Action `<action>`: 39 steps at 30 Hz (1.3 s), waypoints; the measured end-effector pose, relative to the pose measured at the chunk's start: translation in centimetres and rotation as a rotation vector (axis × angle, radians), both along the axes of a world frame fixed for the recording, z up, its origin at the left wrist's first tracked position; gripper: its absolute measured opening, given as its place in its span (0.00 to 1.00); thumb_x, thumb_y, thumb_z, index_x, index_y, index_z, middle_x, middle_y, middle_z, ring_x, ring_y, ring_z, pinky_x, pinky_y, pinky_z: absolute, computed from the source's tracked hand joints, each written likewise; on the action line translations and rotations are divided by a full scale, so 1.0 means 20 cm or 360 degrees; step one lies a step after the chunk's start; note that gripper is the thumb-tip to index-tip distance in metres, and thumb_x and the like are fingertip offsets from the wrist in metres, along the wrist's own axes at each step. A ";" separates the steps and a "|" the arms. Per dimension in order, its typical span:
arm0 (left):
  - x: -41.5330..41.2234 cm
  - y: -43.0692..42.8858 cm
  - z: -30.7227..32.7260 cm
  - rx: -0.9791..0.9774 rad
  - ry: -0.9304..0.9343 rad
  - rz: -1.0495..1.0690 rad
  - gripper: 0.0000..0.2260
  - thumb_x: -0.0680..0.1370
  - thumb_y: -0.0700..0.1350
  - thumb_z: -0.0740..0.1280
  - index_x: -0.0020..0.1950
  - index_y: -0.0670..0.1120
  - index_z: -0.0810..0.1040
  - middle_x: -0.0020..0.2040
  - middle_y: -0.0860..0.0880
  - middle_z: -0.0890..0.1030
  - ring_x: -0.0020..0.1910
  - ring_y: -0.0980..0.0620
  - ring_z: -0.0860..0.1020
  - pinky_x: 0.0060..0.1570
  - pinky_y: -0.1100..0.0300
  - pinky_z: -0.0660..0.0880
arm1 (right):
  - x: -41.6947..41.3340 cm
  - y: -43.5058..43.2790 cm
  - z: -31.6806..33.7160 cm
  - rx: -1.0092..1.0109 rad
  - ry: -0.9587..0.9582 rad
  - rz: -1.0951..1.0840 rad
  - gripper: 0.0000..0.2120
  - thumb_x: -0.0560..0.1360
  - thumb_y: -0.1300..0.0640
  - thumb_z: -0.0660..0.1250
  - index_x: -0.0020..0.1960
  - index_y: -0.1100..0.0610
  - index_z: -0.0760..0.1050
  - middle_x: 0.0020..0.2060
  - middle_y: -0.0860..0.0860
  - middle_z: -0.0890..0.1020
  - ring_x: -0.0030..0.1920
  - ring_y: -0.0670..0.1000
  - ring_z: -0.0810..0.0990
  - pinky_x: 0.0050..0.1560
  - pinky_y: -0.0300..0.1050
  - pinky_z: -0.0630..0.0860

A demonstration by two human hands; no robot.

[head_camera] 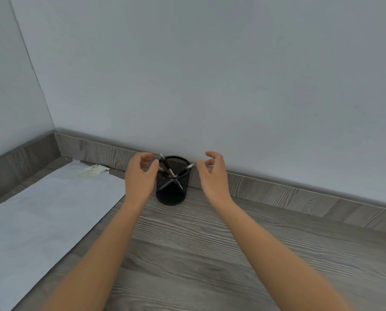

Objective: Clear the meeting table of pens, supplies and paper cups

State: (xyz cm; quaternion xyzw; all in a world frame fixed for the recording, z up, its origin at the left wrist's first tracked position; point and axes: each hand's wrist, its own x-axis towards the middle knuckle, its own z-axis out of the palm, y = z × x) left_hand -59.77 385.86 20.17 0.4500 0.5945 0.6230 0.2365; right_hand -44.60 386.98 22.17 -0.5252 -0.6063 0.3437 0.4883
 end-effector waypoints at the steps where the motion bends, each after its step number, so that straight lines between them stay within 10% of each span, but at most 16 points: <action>1: 0.00 -0.03 -0.01 0.0019 -0.0015 0.0044 0.06 0.75 0.39 0.64 0.51 0.45 0.74 0.50 0.49 0.76 0.47 0.53 0.74 0.49 0.60 0.68 | 0.04 -0.03 -0.02 -0.0010 -0.0010 -0.0022 0.15 0.77 0.56 0.60 0.63 0.56 0.65 0.50 0.53 0.71 0.40 0.47 0.70 0.41 0.35 0.68; 7: 0.09 -0.27 -0.15 -0.0012 -0.0091 0.0097 0.04 0.76 0.38 0.61 0.49 0.46 0.73 0.43 0.55 0.74 0.42 0.62 0.72 0.40 0.79 0.67 | 0.29 -0.28 -0.33 -0.0093 -0.0476 -0.0210 0.16 0.77 0.57 0.60 0.63 0.61 0.68 0.54 0.54 0.70 0.51 0.49 0.72 0.58 0.47 0.70; 13: 0.25 -0.33 -0.31 -0.0472 0.0594 -0.0284 0.09 0.76 0.43 0.63 0.55 0.45 0.76 0.52 0.46 0.78 0.55 0.46 0.74 0.57 0.51 0.69 | 0.34 -0.42 -0.43 -0.0103 -0.0866 -0.0229 0.19 0.73 0.51 0.56 0.55 0.62 0.76 0.53 0.59 0.78 0.56 0.58 0.73 0.57 0.49 0.67; 23: 0.42 -0.61 -0.32 -0.0628 0.1487 -0.0663 0.15 0.77 0.47 0.62 0.62 0.44 0.74 0.61 0.43 0.76 0.62 0.41 0.68 0.60 0.48 0.64 | 0.68 -1.03 -0.46 0.0003 -0.1424 -0.0536 0.17 0.70 0.50 0.56 0.47 0.56 0.80 0.50 0.56 0.83 0.54 0.57 0.80 0.52 0.58 0.76; 29: 0.89 -1.05 -0.32 -0.0450 0.1386 -0.0925 0.17 0.78 0.46 0.61 0.65 0.42 0.71 0.63 0.41 0.75 0.63 0.40 0.68 0.63 0.45 0.65 | 1.10 -1.71 -0.58 -0.0306 -0.1397 -0.1217 0.18 0.71 0.50 0.56 0.51 0.57 0.80 0.55 0.62 0.80 0.61 0.57 0.65 0.51 0.62 0.76; 35: 1.49 -1.66 -0.39 0.0002 0.1261 -0.1670 0.23 0.74 0.53 0.54 0.59 0.41 0.76 0.53 0.41 0.81 0.53 0.39 0.76 0.52 0.48 0.72 | 1.39 -2.57 -0.82 -0.0912 -0.1047 -0.1551 0.17 0.69 0.51 0.61 0.50 0.60 0.80 0.53 0.64 0.80 0.56 0.65 0.78 0.47 0.63 0.79; 39: 1.81 -2.13 -0.62 -0.0122 0.1338 -0.2198 0.20 0.76 0.52 0.58 0.60 0.41 0.75 0.55 0.42 0.79 0.56 0.41 0.75 0.54 0.49 0.71 | 1.48 -3.12 -0.92 -0.1225 -0.0667 -0.1942 0.19 0.77 0.52 0.59 0.66 0.56 0.69 0.68 0.55 0.67 0.70 0.56 0.61 0.68 0.53 0.65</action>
